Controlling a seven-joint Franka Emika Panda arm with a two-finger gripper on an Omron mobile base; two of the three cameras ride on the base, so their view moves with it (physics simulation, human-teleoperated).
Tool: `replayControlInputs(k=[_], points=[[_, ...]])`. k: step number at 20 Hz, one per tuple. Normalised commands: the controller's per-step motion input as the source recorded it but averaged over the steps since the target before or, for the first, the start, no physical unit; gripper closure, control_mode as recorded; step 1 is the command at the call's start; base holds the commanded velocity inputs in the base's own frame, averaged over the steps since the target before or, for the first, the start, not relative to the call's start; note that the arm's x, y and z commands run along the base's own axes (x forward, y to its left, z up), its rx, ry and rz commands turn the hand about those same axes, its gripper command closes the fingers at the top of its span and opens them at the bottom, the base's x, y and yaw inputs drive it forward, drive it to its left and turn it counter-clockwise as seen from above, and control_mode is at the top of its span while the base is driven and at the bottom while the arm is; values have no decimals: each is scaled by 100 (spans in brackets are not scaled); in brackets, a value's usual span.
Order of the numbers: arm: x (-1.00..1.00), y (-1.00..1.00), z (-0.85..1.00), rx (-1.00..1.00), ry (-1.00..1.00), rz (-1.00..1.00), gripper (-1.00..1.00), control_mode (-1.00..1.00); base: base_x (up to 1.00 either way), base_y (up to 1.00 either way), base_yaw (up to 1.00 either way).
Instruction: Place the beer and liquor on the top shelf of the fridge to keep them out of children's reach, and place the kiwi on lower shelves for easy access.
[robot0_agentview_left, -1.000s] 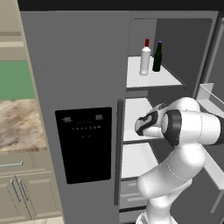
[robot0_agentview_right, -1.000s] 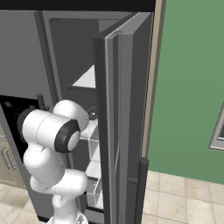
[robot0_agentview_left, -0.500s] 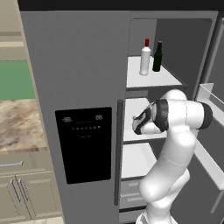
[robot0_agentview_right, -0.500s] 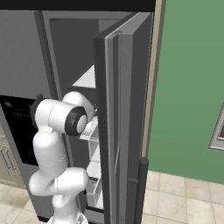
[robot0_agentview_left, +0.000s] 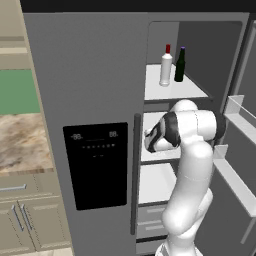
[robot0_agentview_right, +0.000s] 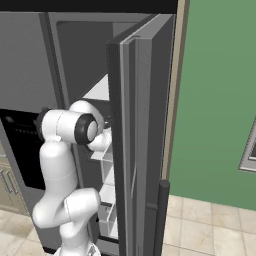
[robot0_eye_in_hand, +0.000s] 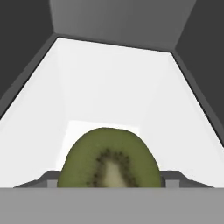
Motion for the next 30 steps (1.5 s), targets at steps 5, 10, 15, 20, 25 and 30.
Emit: replayControlInputs(k=[5,10,15,20,25,30], points=[[1,-92,-3,16,-13,7,-100,-100,0,0,0],[0,-99,0,18,-14,10,-100,-100,0,0,0],[-30,-68,-7,11,-15,14,-100,-100,0,0,0],[-53,-6,-33,0,-3,15,-100,-100,0,0,0],[-65,0,-36,0,0,13,-100,-100,0,0,0],[-97,0,-2,0,0,17,-100,-100,0,0,0]])
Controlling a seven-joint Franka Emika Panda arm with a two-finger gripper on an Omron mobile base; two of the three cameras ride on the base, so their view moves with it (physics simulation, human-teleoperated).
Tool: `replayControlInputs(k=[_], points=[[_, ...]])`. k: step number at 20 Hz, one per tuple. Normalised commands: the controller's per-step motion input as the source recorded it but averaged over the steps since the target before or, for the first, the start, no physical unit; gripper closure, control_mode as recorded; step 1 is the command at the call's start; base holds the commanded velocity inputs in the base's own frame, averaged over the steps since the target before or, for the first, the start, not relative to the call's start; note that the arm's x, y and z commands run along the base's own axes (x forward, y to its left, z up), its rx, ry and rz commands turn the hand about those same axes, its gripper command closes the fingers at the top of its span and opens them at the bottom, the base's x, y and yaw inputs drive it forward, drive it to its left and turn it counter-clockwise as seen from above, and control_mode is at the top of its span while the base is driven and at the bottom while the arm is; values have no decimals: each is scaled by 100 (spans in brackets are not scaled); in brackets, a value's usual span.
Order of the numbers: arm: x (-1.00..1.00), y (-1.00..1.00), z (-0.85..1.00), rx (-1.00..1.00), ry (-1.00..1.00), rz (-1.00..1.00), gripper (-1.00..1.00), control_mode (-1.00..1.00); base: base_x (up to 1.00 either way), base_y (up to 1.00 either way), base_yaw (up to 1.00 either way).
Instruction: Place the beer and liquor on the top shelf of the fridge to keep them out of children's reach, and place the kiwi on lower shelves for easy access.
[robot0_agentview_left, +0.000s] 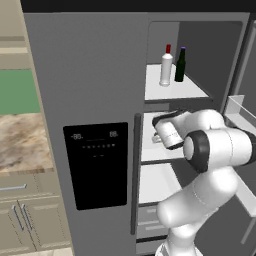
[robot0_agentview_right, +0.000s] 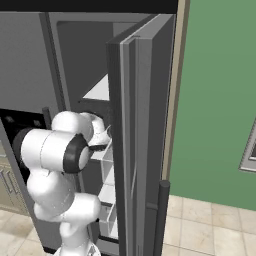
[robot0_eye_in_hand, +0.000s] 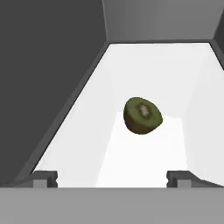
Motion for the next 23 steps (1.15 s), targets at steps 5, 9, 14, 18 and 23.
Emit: replayControlInputs(k=[5,9,14,18,23], points=[[-100,0,65,0,-2,21,-100,-100,0,0,0],[-95,0,100,0,-8,19,-100,-100,0,0,0],[-89,0,100,-3,-3,17,-100,-100,0,0,0],[-100,0,100,-7,1,14,-100,-100,0,0,0],[-100,4,90,-15,15,15,-100,-100,0,0,0]])
